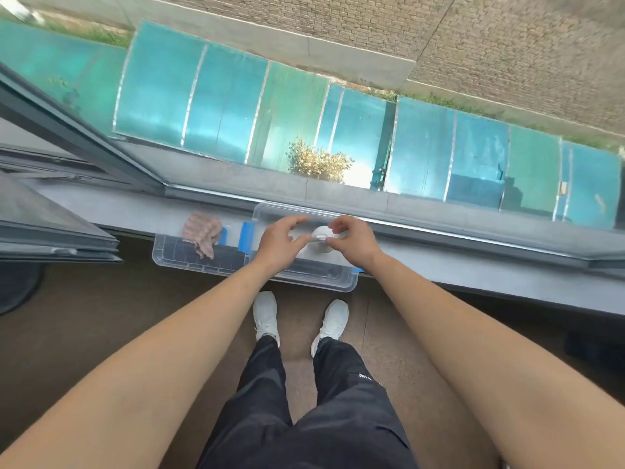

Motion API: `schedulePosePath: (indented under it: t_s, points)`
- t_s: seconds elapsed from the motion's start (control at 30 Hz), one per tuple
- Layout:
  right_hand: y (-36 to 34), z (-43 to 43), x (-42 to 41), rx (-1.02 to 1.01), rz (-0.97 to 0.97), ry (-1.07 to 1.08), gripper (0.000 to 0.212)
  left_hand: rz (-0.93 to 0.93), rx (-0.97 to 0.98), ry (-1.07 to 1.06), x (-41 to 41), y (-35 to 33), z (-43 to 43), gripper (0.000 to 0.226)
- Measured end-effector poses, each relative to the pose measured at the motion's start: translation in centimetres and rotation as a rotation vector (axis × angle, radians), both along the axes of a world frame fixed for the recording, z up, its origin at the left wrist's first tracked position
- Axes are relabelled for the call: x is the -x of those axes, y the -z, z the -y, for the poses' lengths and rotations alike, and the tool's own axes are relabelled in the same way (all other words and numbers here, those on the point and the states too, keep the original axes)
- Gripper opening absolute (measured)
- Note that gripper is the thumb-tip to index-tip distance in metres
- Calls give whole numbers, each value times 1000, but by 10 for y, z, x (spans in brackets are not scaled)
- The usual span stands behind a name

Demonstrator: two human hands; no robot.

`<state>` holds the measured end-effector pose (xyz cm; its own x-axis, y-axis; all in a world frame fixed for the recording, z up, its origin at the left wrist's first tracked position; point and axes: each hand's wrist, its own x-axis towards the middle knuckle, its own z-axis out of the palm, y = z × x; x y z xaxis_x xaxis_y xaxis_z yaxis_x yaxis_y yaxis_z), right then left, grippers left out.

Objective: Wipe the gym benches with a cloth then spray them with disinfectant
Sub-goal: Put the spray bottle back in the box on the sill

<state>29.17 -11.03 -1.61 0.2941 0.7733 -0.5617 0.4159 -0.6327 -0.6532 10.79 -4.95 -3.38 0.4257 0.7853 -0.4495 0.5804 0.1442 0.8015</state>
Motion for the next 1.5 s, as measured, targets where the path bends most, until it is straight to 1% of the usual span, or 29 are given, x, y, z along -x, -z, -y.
schedulePosePath:
  t_s: [0.07,0.13,0.23,0.3,0.37,0.43,0.53,0.57,0.67,0.73,0.83,0.93,1.0,1.1,1.23,1.3,1.37,1.43,1.5]
  points:
    - [-4,-1,2,5,16,7,29,8,-5,-60,27,-1,-5,34]
    - [-6,1,8,3,11,61,35,4,-10,-133,63,1,-10,27]
    - [-4,13,24,-26,17,191,54,-105,-22,-217,123,10,-16,23]
    - [4,28,35,-10,63,282,60,-195,-25,-242,158,22,-22,23]
    - [16,46,45,62,159,301,64,-277,-35,-207,183,38,-30,24]
    - [29,66,55,184,252,252,70,-349,-59,-132,200,54,-39,25]
    - [47,90,68,321,276,210,86,-475,-137,4,209,78,-53,31]
    - [52,97,71,323,255,220,90,-522,-128,44,209,85,-58,37]
    - [67,108,75,264,208,266,93,-655,14,162,207,101,-65,54]
    - [71,108,75,218,210,311,92,-686,54,226,207,108,-68,54]
    - [70,104,73,210,220,348,93,-646,25,210,207,103,-65,48]
    - [66,102,70,186,214,377,92,-579,-46,155,206,80,-58,53]
    - [62,100,70,174,197,410,89,-502,-117,81,204,59,-50,50]
    - [58,99,69,208,147,432,92,-379,-219,-35,190,20,-30,45]
    - [54,99,62,217,71,401,90,-173,-350,-64,155,-35,8,42]
    - [52,100,57,224,17,394,90,-84,-339,-44,134,-50,26,45]
    - [50,101,52,228,-32,381,93,-34,-296,-5,113,-52,38,48]
    - [52,105,46,209,-83,361,90,-37,-231,34,95,-43,41,50]
    - [56,109,41,185,-102,335,85,-109,-122,93,82,-24,37,55]
